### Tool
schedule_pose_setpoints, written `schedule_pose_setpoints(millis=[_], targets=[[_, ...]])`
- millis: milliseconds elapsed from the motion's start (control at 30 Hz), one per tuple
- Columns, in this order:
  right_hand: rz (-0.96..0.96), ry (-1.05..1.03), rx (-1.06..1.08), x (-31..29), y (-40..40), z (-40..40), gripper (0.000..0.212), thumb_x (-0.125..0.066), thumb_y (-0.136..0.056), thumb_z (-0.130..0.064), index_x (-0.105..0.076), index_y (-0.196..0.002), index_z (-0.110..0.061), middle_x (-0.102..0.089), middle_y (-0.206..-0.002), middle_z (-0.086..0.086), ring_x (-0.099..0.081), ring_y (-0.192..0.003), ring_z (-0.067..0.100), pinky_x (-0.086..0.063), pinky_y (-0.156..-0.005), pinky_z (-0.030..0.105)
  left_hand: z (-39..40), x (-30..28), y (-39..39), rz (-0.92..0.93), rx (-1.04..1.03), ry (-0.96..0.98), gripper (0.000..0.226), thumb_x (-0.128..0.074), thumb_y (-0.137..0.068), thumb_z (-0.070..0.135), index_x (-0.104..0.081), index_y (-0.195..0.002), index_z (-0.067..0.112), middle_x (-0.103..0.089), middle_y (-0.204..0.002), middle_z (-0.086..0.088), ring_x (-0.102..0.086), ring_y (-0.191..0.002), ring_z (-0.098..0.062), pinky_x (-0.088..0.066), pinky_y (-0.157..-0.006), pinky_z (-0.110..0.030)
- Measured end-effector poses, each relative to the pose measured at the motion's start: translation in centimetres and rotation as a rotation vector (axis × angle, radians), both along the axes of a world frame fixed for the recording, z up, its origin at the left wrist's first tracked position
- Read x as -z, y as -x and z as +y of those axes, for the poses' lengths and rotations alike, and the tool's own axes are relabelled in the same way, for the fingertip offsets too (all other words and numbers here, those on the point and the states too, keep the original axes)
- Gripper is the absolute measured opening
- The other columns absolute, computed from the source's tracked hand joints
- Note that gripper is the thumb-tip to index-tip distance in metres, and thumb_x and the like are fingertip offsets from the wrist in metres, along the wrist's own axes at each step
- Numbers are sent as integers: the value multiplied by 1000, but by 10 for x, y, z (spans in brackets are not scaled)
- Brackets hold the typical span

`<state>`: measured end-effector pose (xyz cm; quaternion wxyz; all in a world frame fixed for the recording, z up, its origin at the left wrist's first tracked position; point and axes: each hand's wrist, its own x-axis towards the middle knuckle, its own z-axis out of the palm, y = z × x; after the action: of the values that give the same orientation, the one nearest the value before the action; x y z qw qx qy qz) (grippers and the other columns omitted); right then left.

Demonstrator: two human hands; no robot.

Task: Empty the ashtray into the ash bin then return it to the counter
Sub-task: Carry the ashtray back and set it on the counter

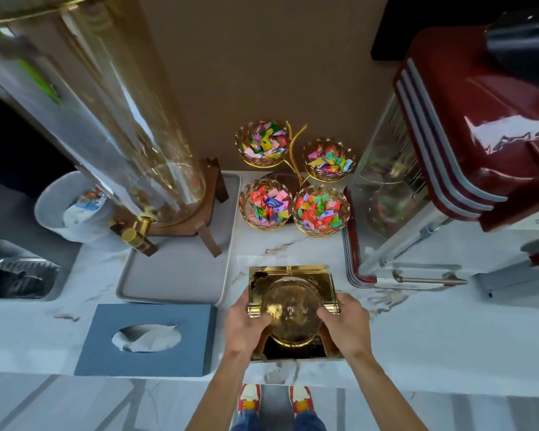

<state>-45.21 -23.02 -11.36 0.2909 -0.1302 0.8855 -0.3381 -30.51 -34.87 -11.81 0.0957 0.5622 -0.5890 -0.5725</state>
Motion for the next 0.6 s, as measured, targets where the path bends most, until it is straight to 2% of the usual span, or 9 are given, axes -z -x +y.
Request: schedule_pose_setpoints(millis=[33, 100, 167, 333, 400, 467, 533, 567, 600], targets=[[7, -4, -9, 3, 0, -1, 14, -77, -85, -14, -65, -94, -13, -69, -79, -10, -68, -74, 6, -48, -59, 8, -1, 4, 0, 3, -6, 1, 64, -73, -89, 1, -54, -147, 22, -74, -122, -8, -68, -116, -28, -60, -98, -52], [25, -14, -24, 6, 0, -2, 25, -74, -87, -14, -69, -110, -4, -76, -99, 5, -72, -93, 23, -59, -78, 26, -2, 11, 2, 10, -12, 6, 67, -72, -89, -3, -54, -147, 24, -75, -120, -4, -68, -114, -23, -60, -97, -50], [81, -15, -39, 9, 0, -4, 31, -72, -89, -16, -68, -116, -2, -76, -108, 11, -71, -100, 28, -58, -90, 38, -4, 18, 5, 3, 1, 24, 70, -73, -89, -2, -51, -150, 25, -75, -121, -2, -67, -109, -17, -60, -97, -43], [169, 3, -60, 16, 3, -8, 37, -71, -91, -19, -67, -123, -2, -77, -106, 12, -73, -96, 28, -59, -90, 39, -11, 32, 11, -17, 16, 29, 82, -74, -90, 3, -37, -158, 28, -67, -139, -5, -66, -93, -5, -62, -93, -37], [158, -9, -70, 18, 6, -10, 40, -70, -91, -20, -66, -126, -2, -76, -109, 13, -72, -99, 29, -59, -91, 42, -14, 36, 13, -35, 16, 35, 86, -75, -90, 5, -32, -160, 30, -61, -146, -3, -67, -109, -16, -60, -97, -41], [160, -5, -69, 22, 7, -12, 37, -71, -91, -20, -67, -124, -4, -77, -105, 8, -72, -94, 23, -60, -85, 31, -16, 39, 15, -52, 31, 37, 89, -75, -89, 5, -29, -161, 30, -56, -152, -4, -61, -128, -29, -57, -102, -47], [173, 1, -62, 24, 6, -14, 32, -72, -90, -21, -69, -119, -7, -73, -91, -2, -67, -73, 7, -51, -67, 6, -19, 45, 15, -60, 46, 45, 89, -75, -89, 5, -28, -161, 31, -54, -153, -5, -56, -134, -31, -55, -106, -49], [181, -2, -62, 24, 6, -15, 31, -72, -91, -21, -69, -119, -8, -71, -88, -4, -61, -63, 2, -45, -62, 2, -21, 48, 15, -61, 50, 49, 89, -75, -89, 5, -28, -161, 31, -55, -151, -6, -56, -134, -31, -55, -106, -49], [188, -10, -68, 26, 7, -15, 34, -71, -91, -22, -68, -121, -7, -72, -90, -2, -56, -60, 0, -47, -64, 4, -22, 49, 16, -66, 55, 52, 89, -75, -89, 6, -28, -160, 32, -57, -149, -7, -56, -132, -30, -55, -106, -49]])
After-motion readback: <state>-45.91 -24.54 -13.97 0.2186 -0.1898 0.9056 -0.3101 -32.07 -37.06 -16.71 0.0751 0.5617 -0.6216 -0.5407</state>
